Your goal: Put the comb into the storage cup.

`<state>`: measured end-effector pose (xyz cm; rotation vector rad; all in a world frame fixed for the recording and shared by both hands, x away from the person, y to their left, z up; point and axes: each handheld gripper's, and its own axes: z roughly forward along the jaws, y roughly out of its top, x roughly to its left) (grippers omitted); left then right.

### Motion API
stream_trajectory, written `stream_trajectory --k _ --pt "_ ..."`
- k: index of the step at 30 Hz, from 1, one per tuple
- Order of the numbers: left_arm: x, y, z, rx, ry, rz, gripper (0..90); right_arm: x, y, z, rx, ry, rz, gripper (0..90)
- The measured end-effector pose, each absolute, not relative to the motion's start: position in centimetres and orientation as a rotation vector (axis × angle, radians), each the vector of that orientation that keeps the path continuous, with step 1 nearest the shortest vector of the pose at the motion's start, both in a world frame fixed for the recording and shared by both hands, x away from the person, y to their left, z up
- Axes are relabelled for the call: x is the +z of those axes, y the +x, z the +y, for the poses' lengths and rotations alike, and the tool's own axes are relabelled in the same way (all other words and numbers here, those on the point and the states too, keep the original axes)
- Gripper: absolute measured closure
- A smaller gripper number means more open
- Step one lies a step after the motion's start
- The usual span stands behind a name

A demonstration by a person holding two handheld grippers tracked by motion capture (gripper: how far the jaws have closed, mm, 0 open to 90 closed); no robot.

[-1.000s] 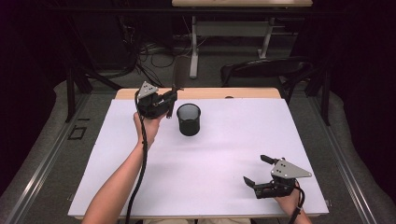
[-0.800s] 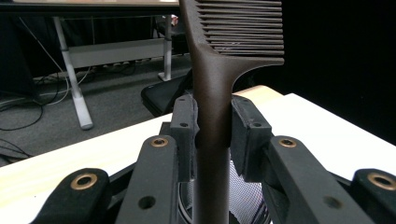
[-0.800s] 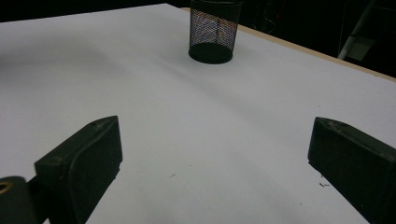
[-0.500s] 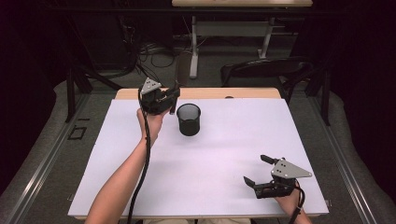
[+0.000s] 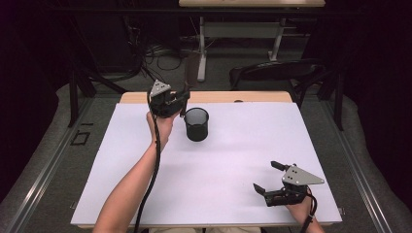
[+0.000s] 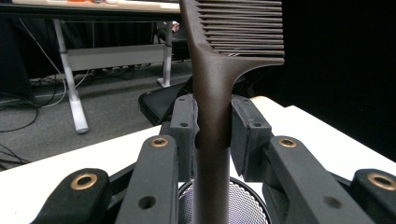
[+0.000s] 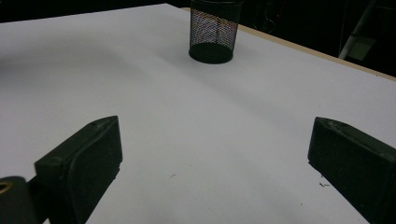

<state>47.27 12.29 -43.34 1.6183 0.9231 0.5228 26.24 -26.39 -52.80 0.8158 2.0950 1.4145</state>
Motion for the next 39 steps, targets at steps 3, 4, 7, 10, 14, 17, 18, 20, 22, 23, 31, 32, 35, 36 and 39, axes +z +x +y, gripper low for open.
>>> stream_trajectory --k 3,4,7,10,14,17,18,20,22,23,31,32,35,36,39 --pt "-43.4 47.4 12.1 0.522 1.608 0.923 72.8 -52.8 26.2 -26.4 1.416 0.818 2.094 2.7" --pt "-43.5 47.4 12.0 0.521 1.607 0.924 72.8 -52.8 26.2 -26.4 1.413 0.817 2.098 2.7" --pt "-43.6 47.5 11.8 0.520 1.599 0.924 72.7 -52.8 26.2 -26.4 1.417 0.816 2.095 2.7" --pt "-43.7 47.6 11.7 0.523 1.599 0.922 72.7 -52.8 26.3 -26.4 1.413 0.815 2.098 2.7" --pt "-44.0 47.8 11.6 0.515 1.588 0.927 72.7 -52.8 26.2 -26.4 1.416 0.814 2.094 2.7" --pt "-44.2 47.9 11.6 0.515 1.581 0.930 72.7 -52.8 26.2 -26.4 1.414 0.814 2.099 2.7" --pt "-44.2 47.9 11.6 0.512 1.579 0.929 72.8 -52.8 26.2 -26.4 1.416 0.816 2.099 2.7" --pt "-44.3 48.0 11.5 0.513 1.581 0.930 72.8 -52.8 26.2 -26.4 1.414 0.816 2.097 2.7" --pt "-44.4 48.0 11.4 0.513 1.573 0.928 72.7 -52.7 26.2 -26.4 1.410 0.812 2.102 2.7" --pt "-44.4 48.0 11.3 0.517 1.571 0.929 72.7 -52.8 26.2 -26.4 1.413 0.811 2.100 2.7" --pt "-44.8 48.3 10.8 0.516 1.562 0.924 72.8 -52.8 26.2 -26.5 1.411 0.814 2.103 2.7" --pt "-44.9 48.3 10.7 0.515 1.559 0.925 72.8 -52.8 26.2 -26.5 1.413 0.813 2.102 2.7" --pt "-45.1 48.4 10.6 0.513 1.556 0.926 72.8 -52.8 26.2 -26.4 1.416 0.812 2.096 2.7" --pt "-45.1 48.4 10.6 0.510 1.551 0.927 72.8 -52.8 26.2 -26.4 1.417 0.814 2.097 2.7" --pt "-45.1 48.5 10.5 0.514 1.546 0.920 72.8 -52.8 26.2 -26.4 1.414 0.810 2.099 2.7"
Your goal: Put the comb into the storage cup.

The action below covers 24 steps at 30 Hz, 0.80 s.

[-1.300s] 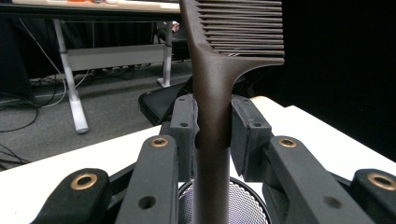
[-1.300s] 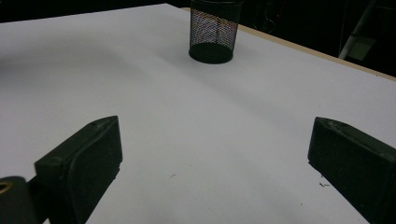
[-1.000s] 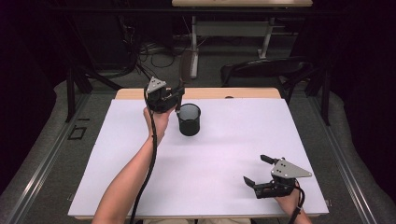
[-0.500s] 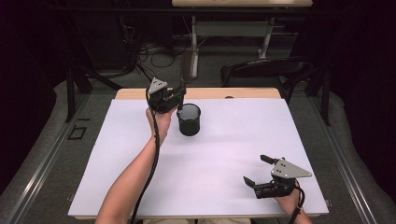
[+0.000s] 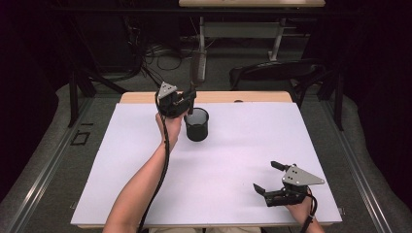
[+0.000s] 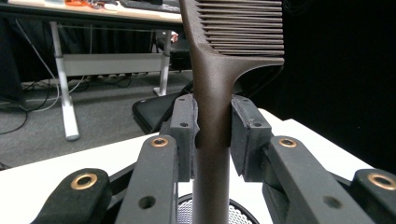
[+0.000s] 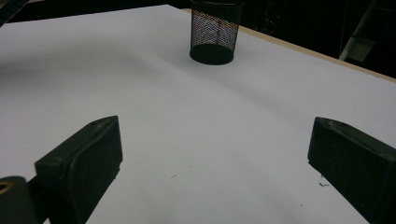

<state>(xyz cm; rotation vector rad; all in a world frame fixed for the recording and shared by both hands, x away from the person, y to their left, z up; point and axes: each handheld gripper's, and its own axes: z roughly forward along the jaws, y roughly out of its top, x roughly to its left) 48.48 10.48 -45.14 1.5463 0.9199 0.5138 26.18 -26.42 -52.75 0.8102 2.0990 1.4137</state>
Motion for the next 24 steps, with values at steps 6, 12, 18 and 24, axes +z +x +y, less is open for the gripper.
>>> stream_trajectory --k 6,12,18,24 --pt "-45.3 48.6 10.3 0.517 1.537 0.912 72.8 -52.8 26.2 -26.4 1.413 0.810 2.100 2.8" --pt "-45.7 48.8 10.2 0.507 1.529 0.922 72.8 -52.8 26.2 -26.4 1.415 0.811 2.100 2.8" --pt "-46.1 49.0 10.1 0.501 1.523 0.928 72.7 -52.8 26.2 -26.4 1.418 0.813 2.096 2.8" --pt "-46.5 49.2 9.9 0.493 1.520 0.923 72.8 -52.8 26.2 -26.5 1.416 0.813 2.100 2.8"
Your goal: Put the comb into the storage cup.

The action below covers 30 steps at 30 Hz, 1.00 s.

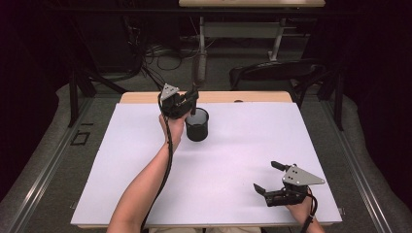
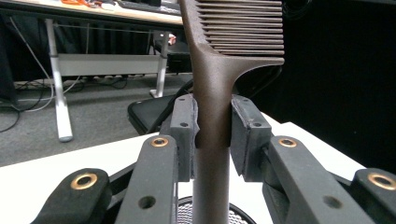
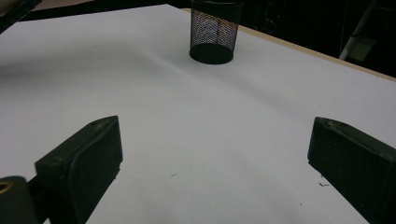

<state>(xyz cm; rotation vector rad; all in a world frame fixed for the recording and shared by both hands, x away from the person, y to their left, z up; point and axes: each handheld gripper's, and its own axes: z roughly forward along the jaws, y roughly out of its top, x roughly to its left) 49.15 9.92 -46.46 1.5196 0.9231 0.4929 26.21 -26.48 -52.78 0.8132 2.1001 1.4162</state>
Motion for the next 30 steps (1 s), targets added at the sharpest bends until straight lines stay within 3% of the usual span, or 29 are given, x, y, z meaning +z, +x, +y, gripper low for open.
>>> stream_trajectory --k 30 --pt "-47.34 49.44 9.52 0.470 1.515 0.920 72.7 -52.79 26.20 -26.53 1.417 0.817 2.101 2.9"
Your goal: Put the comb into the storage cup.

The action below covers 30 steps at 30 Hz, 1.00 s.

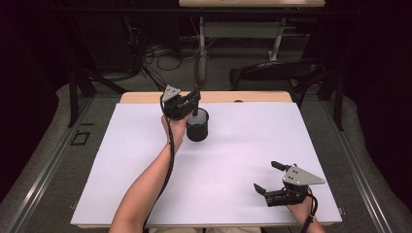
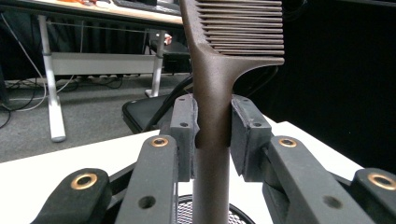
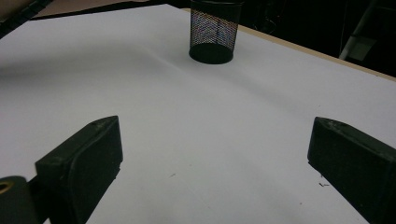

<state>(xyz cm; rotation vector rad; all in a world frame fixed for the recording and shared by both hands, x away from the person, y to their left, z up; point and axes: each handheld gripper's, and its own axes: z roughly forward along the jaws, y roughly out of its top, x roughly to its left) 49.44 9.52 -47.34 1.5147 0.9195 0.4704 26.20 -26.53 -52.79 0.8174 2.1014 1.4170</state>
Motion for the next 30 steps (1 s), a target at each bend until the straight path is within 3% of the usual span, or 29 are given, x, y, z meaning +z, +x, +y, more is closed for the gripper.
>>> stream_trajectory --k 30 --pt "-48.6 49.5 9.6 0.482 1.522 0.931 72.7 -52.8 26.2 -26.5 1.420 0.819 2.103 3.0"
